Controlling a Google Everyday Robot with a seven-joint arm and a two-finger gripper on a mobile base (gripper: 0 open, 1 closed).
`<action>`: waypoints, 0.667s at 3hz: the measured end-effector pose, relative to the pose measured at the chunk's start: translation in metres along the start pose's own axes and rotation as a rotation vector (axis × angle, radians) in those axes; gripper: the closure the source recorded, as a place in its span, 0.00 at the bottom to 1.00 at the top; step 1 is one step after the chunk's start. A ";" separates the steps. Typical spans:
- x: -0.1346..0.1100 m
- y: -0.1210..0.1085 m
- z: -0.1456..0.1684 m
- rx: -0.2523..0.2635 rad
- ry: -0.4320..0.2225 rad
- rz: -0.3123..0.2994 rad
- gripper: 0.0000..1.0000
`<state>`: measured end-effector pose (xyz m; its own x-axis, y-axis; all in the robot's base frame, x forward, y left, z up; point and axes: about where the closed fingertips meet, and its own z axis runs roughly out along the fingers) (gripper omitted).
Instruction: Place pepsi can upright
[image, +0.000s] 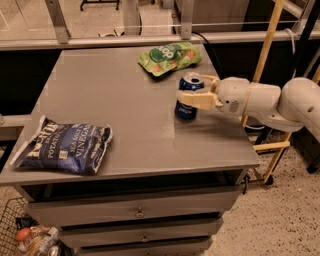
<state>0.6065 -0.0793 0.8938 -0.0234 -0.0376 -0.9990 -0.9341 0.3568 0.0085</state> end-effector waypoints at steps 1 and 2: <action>0.004 0.000 -0.001 0.006 -0.010 0.002 1.00; 0.001 0.000 -0.001 0.005 -0.010 0.002 0.83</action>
Offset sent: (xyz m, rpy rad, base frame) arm 0.0001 -0.0008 -0.0037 0.0101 -0.0020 -0.0058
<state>0.6065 -0.0800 0.8925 -0.0216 -0.0274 -0.9994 -0.9321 0.3620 0.0102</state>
